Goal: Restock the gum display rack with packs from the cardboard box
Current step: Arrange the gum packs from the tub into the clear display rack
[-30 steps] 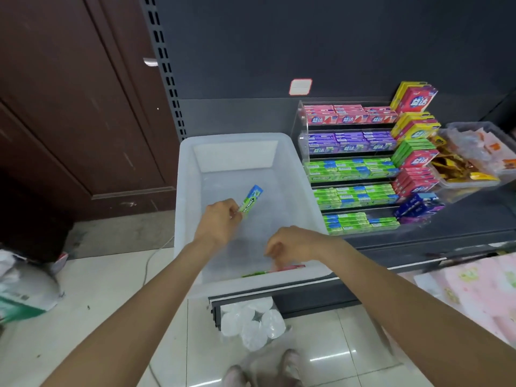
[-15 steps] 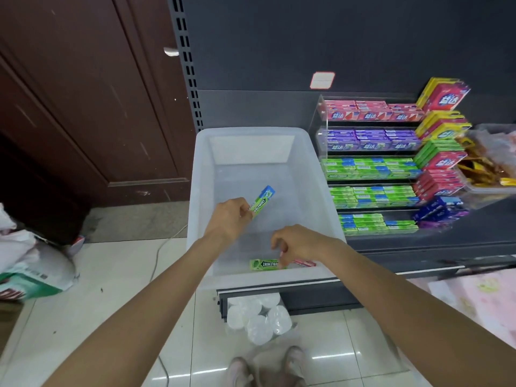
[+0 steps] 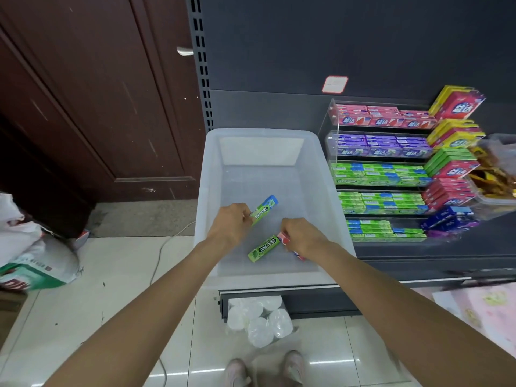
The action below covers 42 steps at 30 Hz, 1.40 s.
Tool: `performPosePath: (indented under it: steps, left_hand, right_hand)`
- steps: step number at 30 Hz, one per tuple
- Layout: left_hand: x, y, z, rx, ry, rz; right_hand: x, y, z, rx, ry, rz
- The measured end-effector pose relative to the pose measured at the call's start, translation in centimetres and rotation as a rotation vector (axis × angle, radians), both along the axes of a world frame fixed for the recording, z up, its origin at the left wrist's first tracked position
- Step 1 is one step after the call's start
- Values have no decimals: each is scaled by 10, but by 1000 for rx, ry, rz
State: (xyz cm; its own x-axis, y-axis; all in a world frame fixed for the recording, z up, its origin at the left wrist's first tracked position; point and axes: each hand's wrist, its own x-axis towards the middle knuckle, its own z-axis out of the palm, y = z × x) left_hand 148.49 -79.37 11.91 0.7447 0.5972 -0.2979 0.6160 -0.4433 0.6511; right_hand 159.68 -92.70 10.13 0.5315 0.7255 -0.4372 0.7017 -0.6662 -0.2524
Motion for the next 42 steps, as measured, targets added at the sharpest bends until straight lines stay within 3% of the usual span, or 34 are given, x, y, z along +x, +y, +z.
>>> performPosePath:
  steps: [6,12,17,28,31,36,42]
  left_hand:
    - [1,-5,-5,23,260,-180]
    - [6,-17,-7,81,448,-287]
    - [11,-25,-8,199,499,-347]
    - [21,-31,-6,400,415,-394]
    - [20,-29,-3,300,331,-330]
    - [30,-22,12,-129,-31,-55]
    - [61,-52,50,-527,-300,28]
  right_hand:
    - [3,1,14,207,15,-240]
    - [4,-3,34,304,-1,-284]
    - [2,-8,44,360,27,-315]
    - [2,-18,53,496,85,-399]
    - [2,-22,56,552,109,-434]
    - [11,-38,70,731,261,-546]
    - [35,-72,98,954,417,-681]
